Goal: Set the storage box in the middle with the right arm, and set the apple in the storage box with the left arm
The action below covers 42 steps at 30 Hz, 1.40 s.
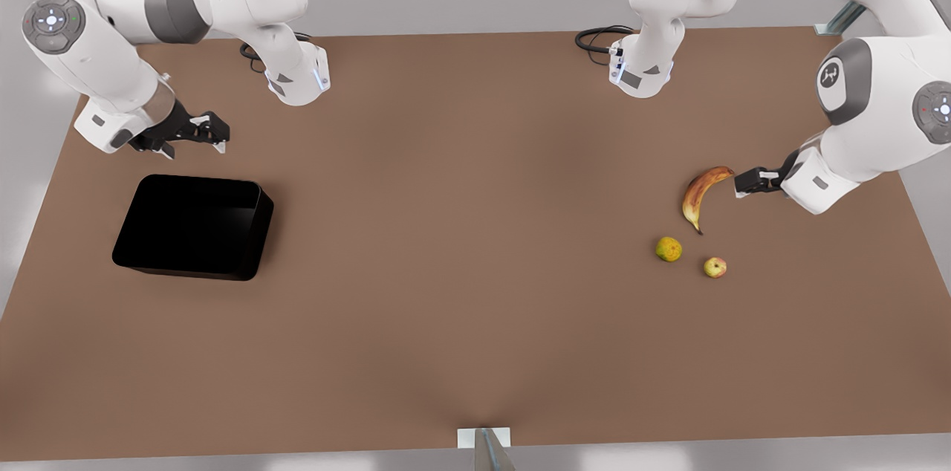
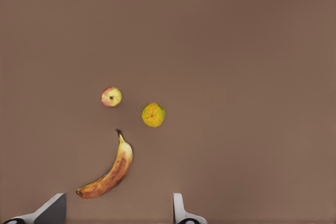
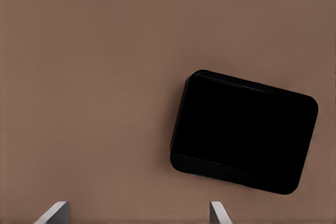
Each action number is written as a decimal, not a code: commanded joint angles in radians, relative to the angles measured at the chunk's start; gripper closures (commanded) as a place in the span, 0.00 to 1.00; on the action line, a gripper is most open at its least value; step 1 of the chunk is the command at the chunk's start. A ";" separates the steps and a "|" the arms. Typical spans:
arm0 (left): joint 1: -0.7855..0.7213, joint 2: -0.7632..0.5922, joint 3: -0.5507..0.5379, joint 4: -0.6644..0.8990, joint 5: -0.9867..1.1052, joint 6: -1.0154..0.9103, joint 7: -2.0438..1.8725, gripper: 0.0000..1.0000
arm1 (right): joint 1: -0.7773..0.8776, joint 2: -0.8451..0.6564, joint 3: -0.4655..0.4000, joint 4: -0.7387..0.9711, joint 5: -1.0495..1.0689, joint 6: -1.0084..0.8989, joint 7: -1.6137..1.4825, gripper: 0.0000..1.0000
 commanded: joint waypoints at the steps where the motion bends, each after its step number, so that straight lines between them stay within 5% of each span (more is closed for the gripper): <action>1: 0.000 0.000 0.000 0.000 0.000 0.000 0.000 0.00 | 0.000 0.000 0.000 0.000 0.000 0.000 0.000 0.00; 4: 0.000 -0.001 -0.006 0.005 0.000 -0.006 0.002 0.00 | -0.002 0.001 -0.023 -0.002 0.000 0.003 0.000 0.00; 6: 0.000 0.014 0.002 0.028 -0.007 -0.008 -0.024 0.00 | -0.072 0.017 -0.129 0.000 0.000 0.014 -0.006 0.00; 10: 0.015 0.230 0.012 0.178 -0.122 -0.034 -0.420 0.00 | -0.279 0.185 -0.138 0.005 -0.002 0.121 -0.118 0.00; 15: 0.107 0.420 0.137 0.250 -0.576 -0.016 -0.991 0.00 | -0.413 0.330 -0.138 -0.002 0.005 0.238 -0.259 0.00; 20: 0.130 0.476 0.153 0.091 -0.874 0.122 -1.129 0.00 | -0.505 0.436 -0.138 0.000 0.074 0.330 -0.316 0.00; 42: 0.144 0.600 0.229 -0.106 -1.023 0.188 -0.943 0.00 | -0.629 0.669 -0.137 0.000 0.158 0.449 -0.488 0.00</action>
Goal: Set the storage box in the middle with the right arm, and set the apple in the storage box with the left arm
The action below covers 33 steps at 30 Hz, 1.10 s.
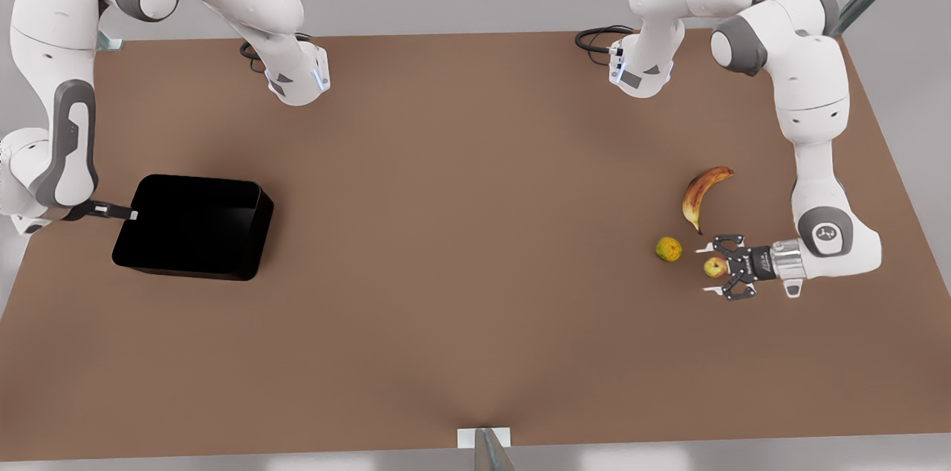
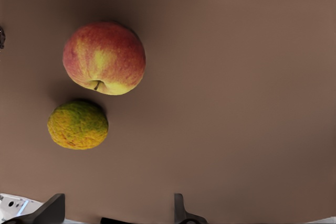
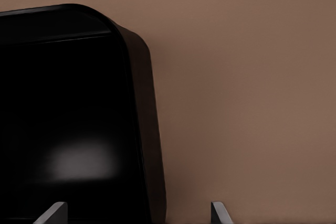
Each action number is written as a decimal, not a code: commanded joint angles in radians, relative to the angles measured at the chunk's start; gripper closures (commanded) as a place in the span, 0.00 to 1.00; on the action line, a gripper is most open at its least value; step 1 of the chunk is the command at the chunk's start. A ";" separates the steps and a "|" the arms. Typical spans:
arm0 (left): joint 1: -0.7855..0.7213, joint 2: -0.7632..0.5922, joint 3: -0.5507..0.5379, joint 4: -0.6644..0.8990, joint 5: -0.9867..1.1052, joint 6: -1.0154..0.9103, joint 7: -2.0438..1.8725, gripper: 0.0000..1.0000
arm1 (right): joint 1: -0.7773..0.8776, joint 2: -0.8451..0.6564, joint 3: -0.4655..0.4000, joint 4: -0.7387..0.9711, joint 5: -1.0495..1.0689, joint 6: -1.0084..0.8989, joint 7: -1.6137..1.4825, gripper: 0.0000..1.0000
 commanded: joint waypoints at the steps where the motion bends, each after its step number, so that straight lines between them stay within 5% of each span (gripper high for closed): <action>1: 0.001 0.001 0.003 -0.002 -0.038 -0.002 0.004 0.00 | 0.002 0.006 0.000 0.001 0.000 0.010 -0.001 0.00; 13: 0.044 0.048 0.022 -0.063 -0.147 0.004 0.191 0.00 | -0.006 0.088 0.012 -0.016 0.029 0.065 -0.060 0.03; 14: 0.047 0.048 0.024 -0.057 -0.152 0.004 0.203 0.00 | -0.004 0.089 0.012 -0.011 0.029 0.065 -0.068 0.19; 16: 0.047 0.052 0.024 -0.057 -0.156 0.006 0.214 0.00 | 0.007 0.088 0.012 -0.011 0.029 0.059 -0.068 0.66; 17: 0.049 0.058 0.026 -0.058 -0.161 0.008 0.227 0.00 | 0.008 0.088 0.012 -0.010 0.031 0.059 -0.068 0.79; 33: 0.064 0.118 0.027 -0.063 -0.176 0.043 0.306 0.00 | 0.001 0.074 0.032 -0.007 0.114 0.040 -0.255 0.79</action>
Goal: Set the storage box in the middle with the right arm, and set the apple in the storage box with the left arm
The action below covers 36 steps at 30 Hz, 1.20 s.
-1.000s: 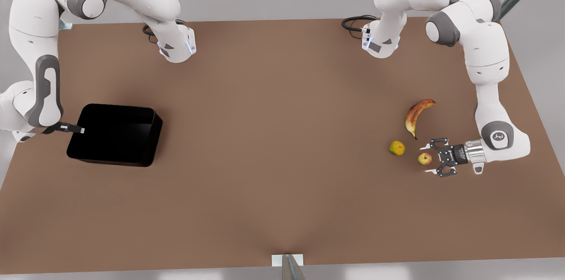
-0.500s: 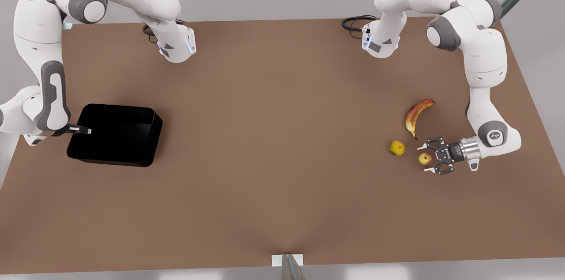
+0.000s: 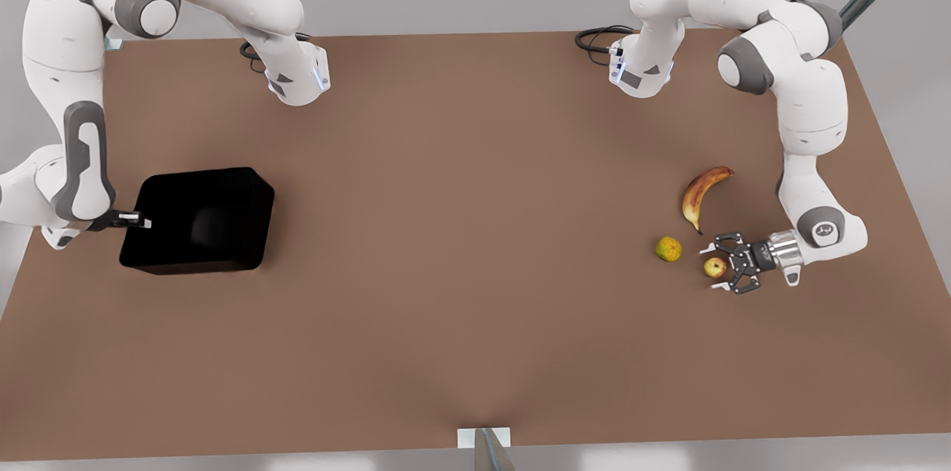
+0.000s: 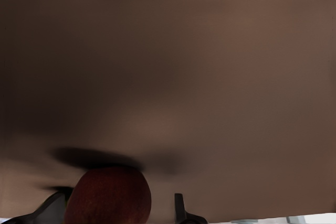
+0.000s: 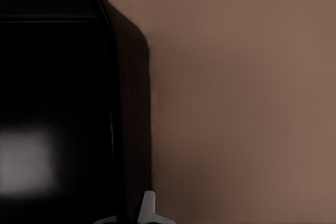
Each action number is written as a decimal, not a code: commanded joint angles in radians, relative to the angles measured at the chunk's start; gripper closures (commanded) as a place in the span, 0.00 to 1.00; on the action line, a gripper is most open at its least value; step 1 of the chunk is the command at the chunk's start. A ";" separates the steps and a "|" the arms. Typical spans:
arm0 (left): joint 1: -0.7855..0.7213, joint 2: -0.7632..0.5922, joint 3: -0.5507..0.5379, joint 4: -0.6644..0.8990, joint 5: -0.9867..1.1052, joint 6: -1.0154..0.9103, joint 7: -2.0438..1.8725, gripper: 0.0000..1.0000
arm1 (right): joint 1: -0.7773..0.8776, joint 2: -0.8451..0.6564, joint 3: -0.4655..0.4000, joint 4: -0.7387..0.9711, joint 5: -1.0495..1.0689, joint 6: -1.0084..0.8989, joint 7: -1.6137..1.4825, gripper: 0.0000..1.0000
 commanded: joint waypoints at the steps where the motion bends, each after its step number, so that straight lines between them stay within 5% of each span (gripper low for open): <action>1: 0.002 0.000 0.000 0.000 -0.001 0.000 0.000 0.00 | 0.003 -0.010 0.005 0.002 0.011 -0.014 -0.015 0.79; 4: 0.010 0.003 0.001 0.000 -0.012 0.000 0.000 0.00 | 0.007 -0.064 0.160 0.051 0.025 -0.117 0.053 0.79; 6: 0.011 0.003 0.001 0.000 -0.013 0.000 0.000 0.01 | 0.009 -0.058 0.347 0.075 0.019 -0.125 0.191 0.79; 7: 0.010 0.003 0.000 0.000 -0.016 -0.002 -0.001 0.23 | 0.055 -0.056 0.415 0.103 0.013 -0.123 0.267 0.79; 9: 0.011 0.002 0.000 0.000 -0.026 -0.006 -0.003 0.50 | 0.266 -0.035 0.416 0.189 0.013 -0.125 0.426 0.79; 10: 0.011 0.002 0.000 0.000 -0.026 -0.006 -0.004 0.54 | 0.372 -0.030 0.416 0.233 0.016 -0.125 0.530 0.79; 15: 0.011 0.003 0.000 -0.008 -0.042 0.000 -0.004 0.54 | 0.629 0.146 0.421 0.500 0.085 -0.189 0.692 0.79; 22: 0.011 -0.040 0.004 0.034 -0.029 -0.026 -0.085 0.54 | 0.678 0.194 0.448 0.574 0.087 -0.175 0.692 0.79; 23: 0.011 -0.073 0.003 0.058 0.034 -0.026 -0.096 0.54 | 0.678 0.206 0.448 0.585 0.088 -0.175 0.692 0.49; 24: 0.011 -0.110 -0.005 0.089 0.112 -0.026 -0.095 0.54 | 0.678 0.208 0.448 0.594 0.088 -0.174 0.687 0.00; 29: 0.010 -0.222 -0.244 0.245 0.572 -0.006 -0.098 0.54 | 0.668 0.206 0.464 0.617 0.203 -0.191 0.689 0.00; 34: 0.002 -0.267 -0.571 0.272 0.982 0.095 -0.234 0.54 | 0.578 0.065 0.448 0.626 0.260 -0.430 0.696 0.00; 36: -0.001 -0.264 -0.704 0.272 1.117 0.147 -0.346 0.54 | 0.589 -0.054 0.388 0.721 -0.217 -0.742 0.802 0.00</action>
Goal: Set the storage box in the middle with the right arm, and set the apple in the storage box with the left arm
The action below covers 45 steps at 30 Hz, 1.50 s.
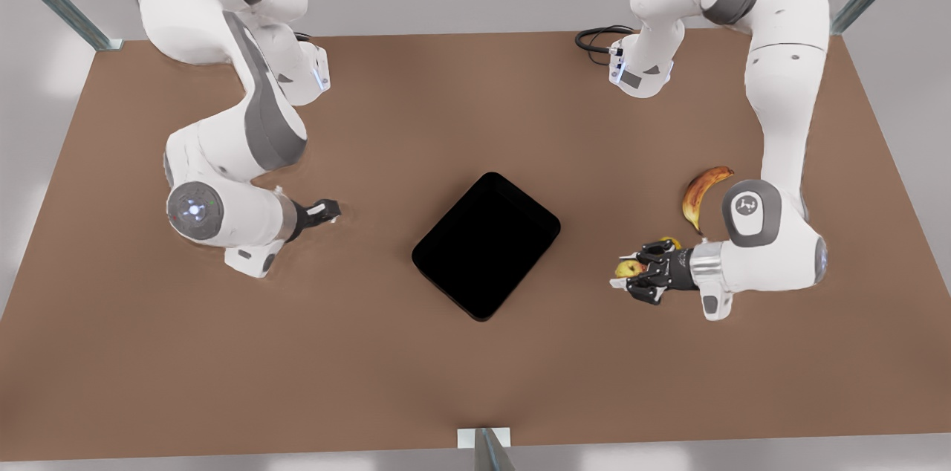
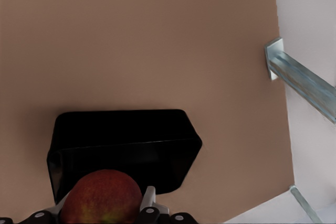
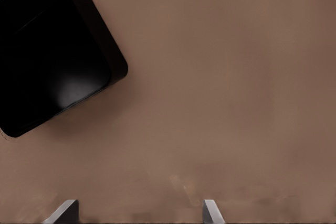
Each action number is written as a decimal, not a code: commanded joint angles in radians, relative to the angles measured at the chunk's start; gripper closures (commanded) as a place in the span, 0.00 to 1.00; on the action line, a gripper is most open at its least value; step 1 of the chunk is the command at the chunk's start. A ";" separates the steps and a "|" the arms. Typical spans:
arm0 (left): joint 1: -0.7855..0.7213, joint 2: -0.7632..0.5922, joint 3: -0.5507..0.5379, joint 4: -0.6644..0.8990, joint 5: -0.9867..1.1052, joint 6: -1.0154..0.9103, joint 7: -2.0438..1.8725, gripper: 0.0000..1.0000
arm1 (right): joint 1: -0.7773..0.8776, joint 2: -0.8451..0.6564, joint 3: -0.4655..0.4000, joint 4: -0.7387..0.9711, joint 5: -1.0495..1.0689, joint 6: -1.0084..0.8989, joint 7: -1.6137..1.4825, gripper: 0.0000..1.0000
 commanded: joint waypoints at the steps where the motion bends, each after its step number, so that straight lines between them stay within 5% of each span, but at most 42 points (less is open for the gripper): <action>1: -0.003 0.004 -0.031 0.002 0.506 -0.005 -0.039 0.54 | 0.024 -0.037 -0.001 0.009 -0.085 -0.062 0.011 0.00; 3: -0.047 0.012 -0.079 -0.011 0.571 0.056 -0.143 0.54 | -0.100 -0.200 -0.020 -0.064 -0.108 -0.081 -0.129 0.00; 4: -0.089 0.015 -0.079 -0.012 0.572 0.075 -0.166 0.54 | -0.187 -0.345 -0.021 -0.254 -0.058 0.036 -0.127 0.00; 5: -0.132 0.020 -0.079 -0.012 0.574 0.098 -0.229 0.54 | -0.275 -0.606 -0.023 -0.638 0.036 0.307 -0.111 0.00; 6: -0.168 0.023 -0.079 -0.012 0.574 0.125 -0.290 0.54 | -0.300 -0.634 -0.023 -0.695 0.068 0.335 -0.111 0.00; 14: -0.366 0.037 -0.074 -0.005 0.581 0.234 -0.603 0.54 | -0.303 -0.633 -0.023 -0.706 0.064 0.335 -0.116 0.00; 15: -0.379 0.038 -0.074 -0.011 0.583 0.268 -0.619 0.42 | -0.303 -0.633 -0.023 -0.706 0.064 0.335 -0.116 0.00; 16: -0.379 0.046 -0.076 -0.011 0.598 0.271 -0.620 0.00 | -0.301 -0.633 -0.023 -0.706 0.064 0.335 -0.116 0.00; 24: -0.379 0.014 -0.051 0.011 0.597 0.268 -0.599 0.00 | -0.303 -0.633 -0.024 -0.706 0.064 0.335 -0.119 0.00; 26: -0.363 -0.072 -0.013 -0.024 0.597 0.239 -0.452 0.00 | -0.306 -0.633 -0.023 -0.704 0.064 0.336 -0.121 0.00; 28: -0.284 -0.202 0.033 -0.094 0.589 0.047 0.120 0.00 | -0.306 -0.633 -0.023 -0.704 0.065 0.336 -0.121 0.00; 31: -0.231 -0.508 0.220 -0.328 0.512 -0.085 0.742 0.01 | -0.304 -0.633 -0.023 -0.706 0.065 0.338 -0.119 0.00; 34: -0.231 -0.627 0.378 -0.292 0.505 -0.336 0.987 0.00 | -0.303 -0.633 -0.023 -0.706 0.067 0.336 -0.117 0.00; 36: -0.201 -0.460 0.427 -0.042 0.474 -0.459 1.058 0.00 | -0.303 -0.633 -0.023 -0.706 0.067 0.335 -0.117 0.00; 45: -0.191 -0.442 0.407 -0.041 0.485 -0.421 1.049 0.00 | -0.301 -0.633 -0.023 -0.707 0.068 0.333 -0.117 0.00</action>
